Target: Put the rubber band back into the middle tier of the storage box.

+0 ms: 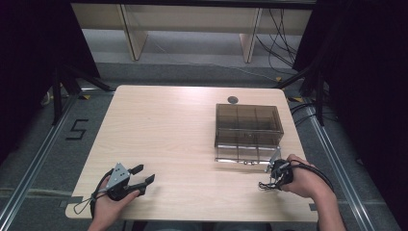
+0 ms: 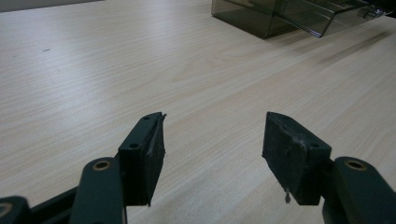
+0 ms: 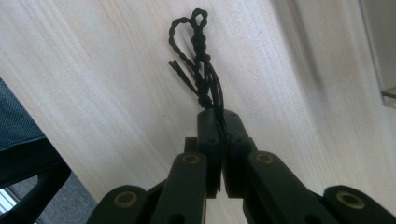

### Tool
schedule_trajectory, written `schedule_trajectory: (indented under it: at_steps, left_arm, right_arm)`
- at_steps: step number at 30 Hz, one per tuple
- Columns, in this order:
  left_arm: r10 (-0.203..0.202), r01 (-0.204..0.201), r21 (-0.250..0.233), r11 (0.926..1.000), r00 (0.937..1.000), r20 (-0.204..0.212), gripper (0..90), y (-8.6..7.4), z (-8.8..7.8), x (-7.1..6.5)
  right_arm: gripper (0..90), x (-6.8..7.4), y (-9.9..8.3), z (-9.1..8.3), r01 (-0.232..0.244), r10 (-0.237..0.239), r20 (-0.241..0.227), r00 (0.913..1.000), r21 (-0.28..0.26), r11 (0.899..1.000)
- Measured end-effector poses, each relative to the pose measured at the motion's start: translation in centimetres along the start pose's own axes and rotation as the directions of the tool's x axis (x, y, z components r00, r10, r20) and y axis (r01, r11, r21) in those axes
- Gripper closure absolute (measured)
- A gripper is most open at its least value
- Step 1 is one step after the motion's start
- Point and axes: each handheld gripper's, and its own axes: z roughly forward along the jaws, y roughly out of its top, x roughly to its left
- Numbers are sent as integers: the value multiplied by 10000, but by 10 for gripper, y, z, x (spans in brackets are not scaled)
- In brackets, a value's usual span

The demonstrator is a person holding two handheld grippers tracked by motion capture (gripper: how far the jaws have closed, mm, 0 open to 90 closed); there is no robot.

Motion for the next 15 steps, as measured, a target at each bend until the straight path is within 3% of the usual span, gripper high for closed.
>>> schedule_trajectory:
  at_steps: [1, 2, 3, 8, 12, 15]
  left_arm:
    - [19, -19, 0, 10000, 10000, 4, 383, 0, 0, 0]
    - [19, -19, 0, 10000, 10000, 4, 383, 0, 0, 0]
    - [3, -3, 0, 10000, 10000, 8, 383, 0, 0, 0]
    - [-12, 12, -2, 10000, 10000, 7, 383, 0, 0, 0]
    - [3, -3, 6, 10000, 10000, 4, 383, 0, 0, 0]
    - [15, -15, 13, 10000, 10000, 7, 383, 0, 0, 0]
  right_arm:
    - [887, 3, 0, -4, -360, 360, 41, 9993, 122, 9993]
    - [887, 3, 0, -4, -360, 360, 41, 9993, 122, 9993]
    - [887, 3, 0, -6, -61, 61, -3, 10000, -43, 10000]
    - [887, 6, 1, -13, -351, 351, 125, 9993, -9, 9994]
    - [887, 6, 3, -21, 57, -55, 83, 10000, -201, 9998]
    - [887, 9, 5, -27, -158, 161, 174, 9997, -200, 9997]
